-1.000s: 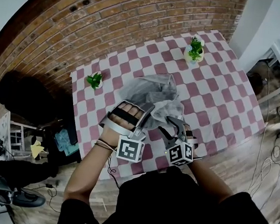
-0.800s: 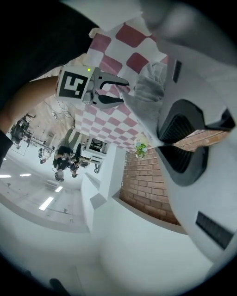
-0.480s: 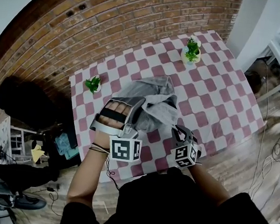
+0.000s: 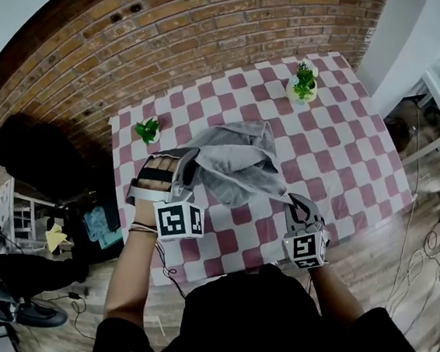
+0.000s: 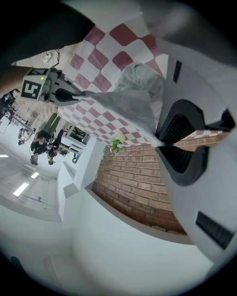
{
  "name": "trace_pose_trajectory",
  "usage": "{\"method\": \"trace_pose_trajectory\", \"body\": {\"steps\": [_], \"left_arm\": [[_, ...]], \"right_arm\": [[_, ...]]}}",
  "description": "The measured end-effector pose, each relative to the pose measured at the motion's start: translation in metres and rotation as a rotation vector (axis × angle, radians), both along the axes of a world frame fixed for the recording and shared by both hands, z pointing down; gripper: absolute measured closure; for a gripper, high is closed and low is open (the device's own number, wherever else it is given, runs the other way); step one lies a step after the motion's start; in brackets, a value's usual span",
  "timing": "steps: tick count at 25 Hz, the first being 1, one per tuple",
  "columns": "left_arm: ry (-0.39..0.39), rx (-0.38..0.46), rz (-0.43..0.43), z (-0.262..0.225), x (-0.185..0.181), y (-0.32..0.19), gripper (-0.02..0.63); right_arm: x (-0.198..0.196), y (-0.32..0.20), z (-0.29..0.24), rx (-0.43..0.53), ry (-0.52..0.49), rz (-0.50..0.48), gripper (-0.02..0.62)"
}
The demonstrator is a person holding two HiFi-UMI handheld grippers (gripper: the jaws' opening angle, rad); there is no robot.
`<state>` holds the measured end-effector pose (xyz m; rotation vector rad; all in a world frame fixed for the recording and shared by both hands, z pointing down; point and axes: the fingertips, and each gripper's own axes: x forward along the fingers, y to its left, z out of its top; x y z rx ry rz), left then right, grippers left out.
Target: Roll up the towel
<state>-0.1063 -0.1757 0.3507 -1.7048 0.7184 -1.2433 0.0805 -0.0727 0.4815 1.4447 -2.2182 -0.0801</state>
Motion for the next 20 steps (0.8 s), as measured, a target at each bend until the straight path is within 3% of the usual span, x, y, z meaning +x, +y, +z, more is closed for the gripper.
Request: {"method": "trace_pose_trajectory", "body": {"steps": [5,11,16,20], "left_arm": [[0.102,-0.052,-0.07,0.002,-0.023,0.0,0.59],[0.319,-0.124,-0.122,-0.017,-0.037,-0.003,0.589],[0.431,-0.215,-0.16,-0.014,-0.043,-0.041,0.591],[0.426,-0.259,-0.178,-0.015,-0.044,-0.099,0.591]], "right_arm": [[0.013,-0.02,-0.07,0.159,0.003,0.011,0.586],[0.012,-0.046,-0.154,0.324,0.027,-0.02,0.586],[0.01,-0.093,-0.186,0.369,0.08,-0.065,0.586],[0.009,-0.159,-0.188,0.331,0.111,-0.132,0.586]]}}
